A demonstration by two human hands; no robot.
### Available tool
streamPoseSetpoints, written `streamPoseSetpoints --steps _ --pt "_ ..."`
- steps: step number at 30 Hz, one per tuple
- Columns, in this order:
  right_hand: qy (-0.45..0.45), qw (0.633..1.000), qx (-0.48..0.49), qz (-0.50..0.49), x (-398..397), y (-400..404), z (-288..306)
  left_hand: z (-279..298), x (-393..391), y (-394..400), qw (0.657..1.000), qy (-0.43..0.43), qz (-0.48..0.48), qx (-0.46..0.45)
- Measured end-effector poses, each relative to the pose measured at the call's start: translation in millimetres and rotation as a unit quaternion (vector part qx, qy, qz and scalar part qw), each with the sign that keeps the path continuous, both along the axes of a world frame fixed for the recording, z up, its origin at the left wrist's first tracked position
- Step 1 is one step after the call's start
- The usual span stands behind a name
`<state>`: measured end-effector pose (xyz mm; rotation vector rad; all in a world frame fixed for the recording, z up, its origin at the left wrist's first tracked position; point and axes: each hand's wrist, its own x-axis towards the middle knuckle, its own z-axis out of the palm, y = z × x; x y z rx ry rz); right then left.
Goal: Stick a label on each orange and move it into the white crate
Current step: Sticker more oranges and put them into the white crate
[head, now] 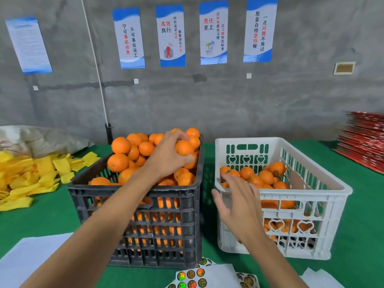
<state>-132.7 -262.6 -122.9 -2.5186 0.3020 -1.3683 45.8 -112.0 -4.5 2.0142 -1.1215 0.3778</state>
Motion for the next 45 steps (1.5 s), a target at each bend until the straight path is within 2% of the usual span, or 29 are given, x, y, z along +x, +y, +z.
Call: streamPoseSetpoints --steps 2,5,7,9,11,13,16,18,20,23,26,32,36,45 --pt "-0.031 0.990 0.101 0.093 -11 8 16 -4 -48 -3 0.988 -0.074 -0.074 -0.116" --pt "-0.103 0.972 0.139 0.156 -35 22 26 -38 -107 -4 0.955 -0.213 -0.147 -0.142" --pt "-0.112 0.974 0.124 0.153 -53 26 14 -68 -131 -1 0.942 -0.259 -0.153 -0.147" --pt "-0.088 0.984 0.088 0.130 -71 24 -8 -103 -146 1 0.951 -0.218 -0.156 -0.158" --pt "-0.031 0.992 0.033 0.119 -85 18 -33 -139 -160 2 0.967 -0.127 -0.175 -0.132" --pt "0.066 0.991 -0.014 0.117 -97 12 -58 -177 -171 4 0.979 -0.012 -0.185 -0.084" --pt "0.247 0.966 -0.019 0.080 -112 3 -84 -232 -180 10 0.984 0.108 -0.140 -0.021" --pt "0.304 0.950 0.047 0.057 -118 -6 -91 -254 -181 16 0.982 0.150 -0.114 -0.003" --pt "0.310 0.934 0.168 0.055 -123 -16 -93 -264 -179 20 0.981 0.161 -0.109 -0.018" --pt "0.368 0.889 0.265 0.070 -130 -19 -96 -267 -180 19 0.979 0.180 -0.083 -0.050" --pt "0.361 0.859 0.349 0.102 -132 -11 -98 -270 -181 19 0.974 0.203 -0.049 -0.089" --pt "0.330 0.823 0.438 0.146 -129 1 -98 -275 -177 21 0.967 0.225 -0.006 -0.117" --pt "0.322 0.772 0.512 0.194 -124 14 -100 -275 -177 21 0.964 0.234 -0.002 -0.125" --pt "0.274 0.763 0.528 0.255 -129 11 -95 -274 -179 23 0.962 0.241 -0.008 -0.127"
